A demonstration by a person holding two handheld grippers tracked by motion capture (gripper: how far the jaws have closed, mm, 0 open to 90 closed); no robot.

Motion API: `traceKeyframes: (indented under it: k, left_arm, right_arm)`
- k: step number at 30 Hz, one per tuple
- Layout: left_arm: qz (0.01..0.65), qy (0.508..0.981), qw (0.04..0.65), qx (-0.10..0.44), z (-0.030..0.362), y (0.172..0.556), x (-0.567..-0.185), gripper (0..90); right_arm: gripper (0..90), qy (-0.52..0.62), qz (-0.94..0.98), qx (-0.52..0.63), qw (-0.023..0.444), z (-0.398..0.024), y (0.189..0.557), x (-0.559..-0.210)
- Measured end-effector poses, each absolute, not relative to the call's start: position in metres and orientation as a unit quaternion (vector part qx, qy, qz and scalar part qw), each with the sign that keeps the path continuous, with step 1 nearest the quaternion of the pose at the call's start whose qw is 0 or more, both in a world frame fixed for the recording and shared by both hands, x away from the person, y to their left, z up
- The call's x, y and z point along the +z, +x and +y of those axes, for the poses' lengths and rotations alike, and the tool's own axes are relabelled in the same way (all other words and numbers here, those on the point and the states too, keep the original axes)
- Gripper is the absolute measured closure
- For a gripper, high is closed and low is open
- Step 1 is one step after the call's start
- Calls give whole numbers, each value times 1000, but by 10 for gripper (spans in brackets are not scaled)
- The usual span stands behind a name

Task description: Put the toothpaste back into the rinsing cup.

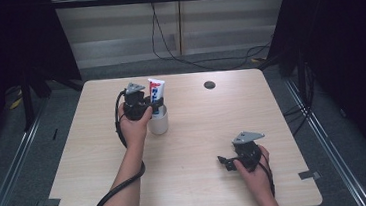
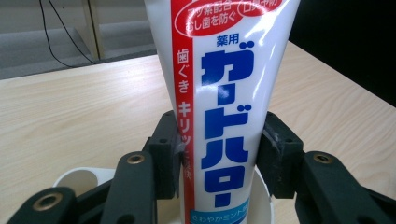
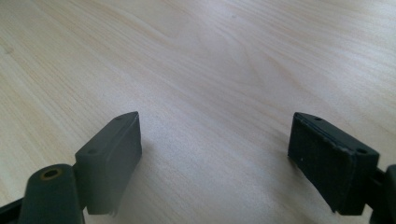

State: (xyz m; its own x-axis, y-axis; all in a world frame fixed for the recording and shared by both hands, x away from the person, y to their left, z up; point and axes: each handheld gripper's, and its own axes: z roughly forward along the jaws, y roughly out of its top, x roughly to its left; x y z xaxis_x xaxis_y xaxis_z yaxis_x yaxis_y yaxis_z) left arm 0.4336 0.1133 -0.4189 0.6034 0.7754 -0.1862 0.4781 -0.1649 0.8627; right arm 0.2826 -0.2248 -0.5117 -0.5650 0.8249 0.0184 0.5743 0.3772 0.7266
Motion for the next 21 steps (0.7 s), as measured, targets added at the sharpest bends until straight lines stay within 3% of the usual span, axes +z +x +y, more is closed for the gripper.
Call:
traceKeyframes:
  k: [21]
  left_arm:
    - [417,752,488,149,110,428,-424,526]
  right_arm:
    - [170,432,811,354,177,-225,283,-512]
